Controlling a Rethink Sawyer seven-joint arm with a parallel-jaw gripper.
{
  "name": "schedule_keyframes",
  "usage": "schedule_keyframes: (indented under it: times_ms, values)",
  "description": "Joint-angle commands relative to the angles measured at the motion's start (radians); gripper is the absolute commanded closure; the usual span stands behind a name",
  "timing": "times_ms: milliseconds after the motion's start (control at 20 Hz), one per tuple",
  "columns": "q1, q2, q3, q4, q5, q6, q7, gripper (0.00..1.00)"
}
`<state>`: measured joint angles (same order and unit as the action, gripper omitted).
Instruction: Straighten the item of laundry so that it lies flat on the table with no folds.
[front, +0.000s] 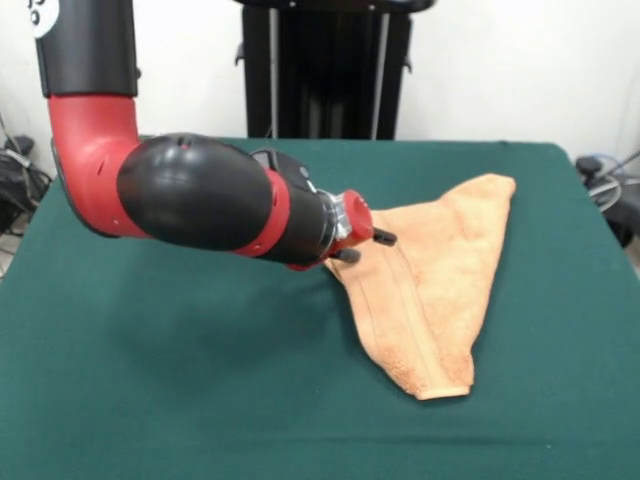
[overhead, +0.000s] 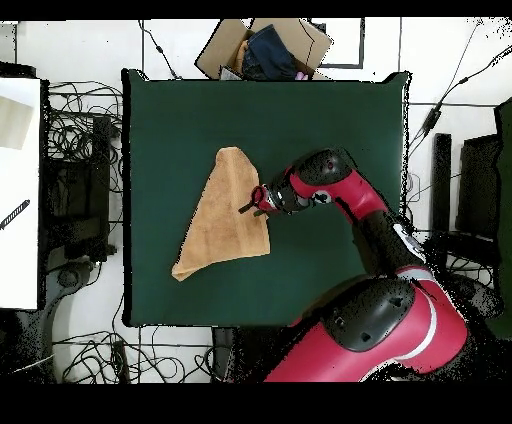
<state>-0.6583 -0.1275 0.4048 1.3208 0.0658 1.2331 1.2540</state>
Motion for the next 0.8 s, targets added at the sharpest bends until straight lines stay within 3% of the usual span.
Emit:
schedule_keyframes:
  times_ms: [50, 450, 800]
  values:
    - [-0.025, 0.043, 0.072, -0.078, -0.060, 0.081, -0.143, 0.00]
    - [-0.050, 0.048, 0.081, -0.076, -0.076, 0.090, -0.153, 0.00]
    - [-0.079, 0.038, 0.088, -0.013, -0.089, 0.039, -0.151, 0.00]
